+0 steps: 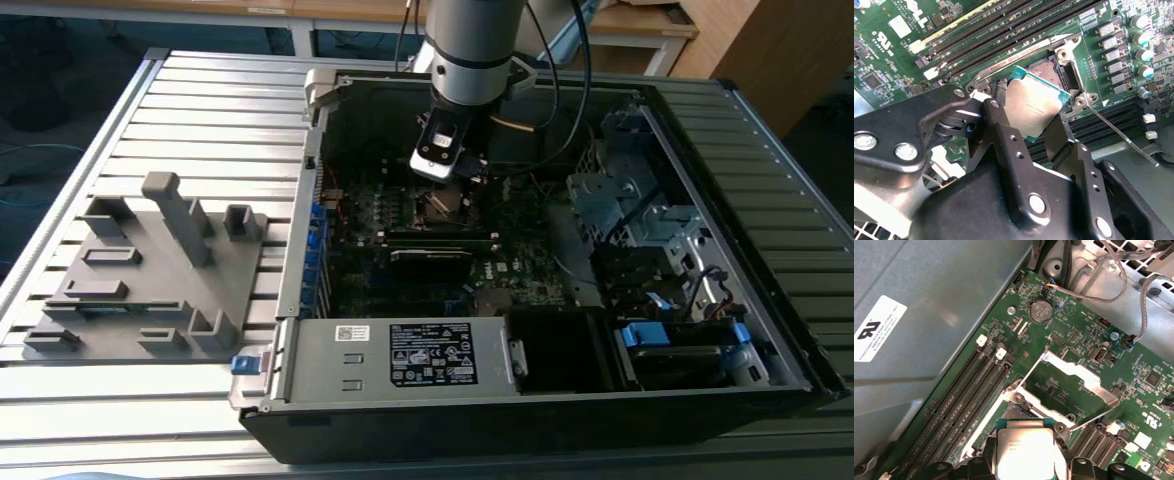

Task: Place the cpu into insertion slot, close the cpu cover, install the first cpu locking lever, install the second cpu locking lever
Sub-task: 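Place the cpu into insertion slot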

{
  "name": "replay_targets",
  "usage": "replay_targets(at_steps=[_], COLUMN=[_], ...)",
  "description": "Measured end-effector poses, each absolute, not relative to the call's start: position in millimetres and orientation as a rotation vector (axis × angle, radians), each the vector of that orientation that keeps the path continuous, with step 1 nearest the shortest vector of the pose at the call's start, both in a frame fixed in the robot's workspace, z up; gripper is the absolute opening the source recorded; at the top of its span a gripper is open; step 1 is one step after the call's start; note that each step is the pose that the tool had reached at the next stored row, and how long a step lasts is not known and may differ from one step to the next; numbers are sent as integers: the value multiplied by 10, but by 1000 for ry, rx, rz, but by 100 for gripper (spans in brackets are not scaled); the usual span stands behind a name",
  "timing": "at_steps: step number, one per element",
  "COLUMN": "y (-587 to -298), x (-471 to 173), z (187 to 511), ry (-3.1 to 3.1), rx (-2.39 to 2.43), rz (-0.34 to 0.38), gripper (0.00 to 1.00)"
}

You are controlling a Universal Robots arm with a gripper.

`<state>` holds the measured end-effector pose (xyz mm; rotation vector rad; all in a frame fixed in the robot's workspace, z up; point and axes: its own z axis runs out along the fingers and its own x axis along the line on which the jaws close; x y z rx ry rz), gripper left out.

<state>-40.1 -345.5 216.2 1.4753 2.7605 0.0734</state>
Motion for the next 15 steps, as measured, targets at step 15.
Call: replay_targets(at_steps=[15], y=[-3455], x=[-400], z=[2155], ry=[2579], rx=[1765], rz=[71], gripper=[54])
